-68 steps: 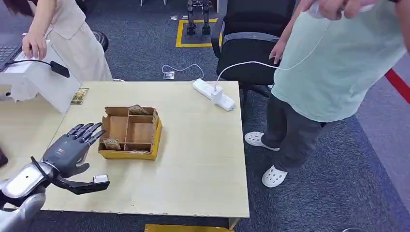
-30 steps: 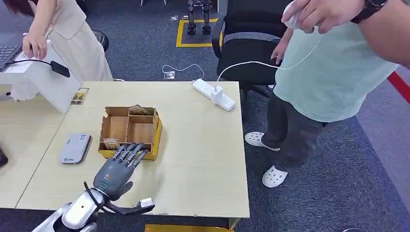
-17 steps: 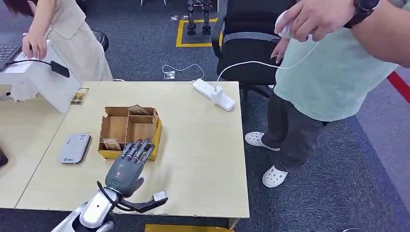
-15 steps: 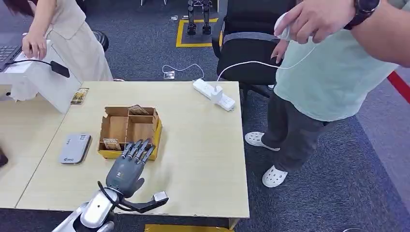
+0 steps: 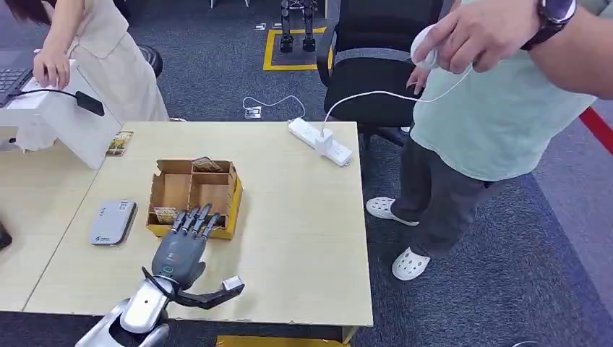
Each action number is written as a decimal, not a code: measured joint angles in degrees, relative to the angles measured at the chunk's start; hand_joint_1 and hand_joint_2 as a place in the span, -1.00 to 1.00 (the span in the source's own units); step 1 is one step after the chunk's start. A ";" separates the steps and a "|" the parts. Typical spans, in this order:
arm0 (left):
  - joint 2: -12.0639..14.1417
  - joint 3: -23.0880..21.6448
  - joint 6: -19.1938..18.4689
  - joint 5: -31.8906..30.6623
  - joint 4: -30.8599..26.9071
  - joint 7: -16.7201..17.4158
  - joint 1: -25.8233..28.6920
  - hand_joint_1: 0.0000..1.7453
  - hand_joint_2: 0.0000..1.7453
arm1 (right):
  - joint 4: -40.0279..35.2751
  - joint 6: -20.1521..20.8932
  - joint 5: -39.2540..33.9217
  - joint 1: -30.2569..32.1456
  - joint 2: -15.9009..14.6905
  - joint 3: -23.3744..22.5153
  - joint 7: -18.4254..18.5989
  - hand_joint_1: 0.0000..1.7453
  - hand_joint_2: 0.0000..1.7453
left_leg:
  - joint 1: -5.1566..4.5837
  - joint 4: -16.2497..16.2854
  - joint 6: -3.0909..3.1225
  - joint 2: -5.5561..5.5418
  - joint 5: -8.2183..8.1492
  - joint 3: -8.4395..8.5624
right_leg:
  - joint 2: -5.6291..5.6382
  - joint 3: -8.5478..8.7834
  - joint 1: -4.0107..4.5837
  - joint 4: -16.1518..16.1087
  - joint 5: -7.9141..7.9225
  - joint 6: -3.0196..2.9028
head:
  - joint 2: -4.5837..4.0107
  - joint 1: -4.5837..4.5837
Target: Pass the card to the sensor for recognition and then transmit it.
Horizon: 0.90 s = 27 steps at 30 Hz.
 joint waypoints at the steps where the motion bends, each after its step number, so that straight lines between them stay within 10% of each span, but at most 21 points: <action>1: -0.11 0.70 0.22 -0.50 0.26 0.19 0.00 -1.00 1.00 | 0.00 0.00 0.00 0.00 0.00 0.00 0.00 -1.00 -1.00 | 0.00 0.00 0.00 0.00 0.00 0.00 | 0.00 0.00 0.00 0.00 0.00 0.00 | 0.00 0.02; 27: -2.23 4.91 -1.97 6.30 1.31 -6.04 -0.61 -1.00 1.00 | 0.26 -0.28 -1.22 0.07 0.00 0.02 -0.20 -1.00 -1.00 | -0.01 0.00 0.00 0.00 0.00 0.00 | 0.00 0.00 0.00 0.00 0.00 0.00 | 0.00 0.02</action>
